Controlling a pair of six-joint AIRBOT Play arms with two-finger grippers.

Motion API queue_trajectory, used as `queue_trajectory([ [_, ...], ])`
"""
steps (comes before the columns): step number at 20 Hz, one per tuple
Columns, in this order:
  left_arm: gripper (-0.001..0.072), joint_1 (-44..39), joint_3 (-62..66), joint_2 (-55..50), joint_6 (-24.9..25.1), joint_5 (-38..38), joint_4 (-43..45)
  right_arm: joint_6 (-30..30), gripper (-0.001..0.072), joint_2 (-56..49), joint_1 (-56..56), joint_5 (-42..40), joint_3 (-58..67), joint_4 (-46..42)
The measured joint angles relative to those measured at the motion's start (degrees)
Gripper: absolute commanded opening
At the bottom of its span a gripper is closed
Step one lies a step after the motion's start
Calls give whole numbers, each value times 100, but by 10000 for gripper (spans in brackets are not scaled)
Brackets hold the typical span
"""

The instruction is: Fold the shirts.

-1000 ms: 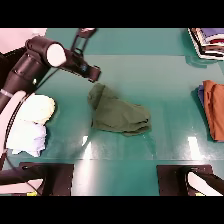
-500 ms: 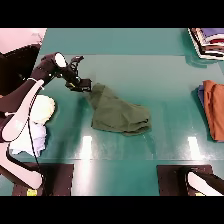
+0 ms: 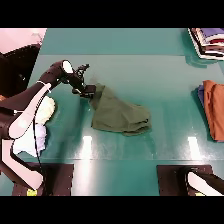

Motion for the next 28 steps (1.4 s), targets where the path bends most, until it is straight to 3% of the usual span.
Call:
queue_trajectory([
  [5,27,107,319,356,66,22,83,431,23,417,0,236,-1493,-848],
  [6,27,144,393,472,105,31,107,496,100,533,-2,212,-2017,-999],
  [7,27,162,455,581,151,52,131,553,372,651,-4,138,-2640,-1091],
  [8,27,175,492,662,188,42,160,599,544,743,-4,15,-3246,-1082],
  [10,27,188,549,793,245,44,188,575,543,822,9,-321,-4513,-748],
  [15,27,208,592,892,291,-24,240,-494,543,417,435,-1521,-6526,780],
  [22,27,210,603,916,304,-50,249,-1919,541,-879,1351,-2284,-6192,1410],
  [24,27,210,603,916,308,-70,249,-2149,472,-1224,1543,-2319,-5890,1456],
  [25,27,210,603,918,310,-90,249,-2232,352,-1377,1631,-2319,-5740,1475],
  [26,26,210,603,918,308,-109,251,-2295,173,-1491,1703,-2295,-5611,1486],
  [27,27,210,603,920,310,-127,251,-2361,82,-1587,1768,-2271,-5486,1497],
  [28,26,210,603,927,310,-160,251,-2424,64,-1648,1816,-2243,-5386,1499],
])
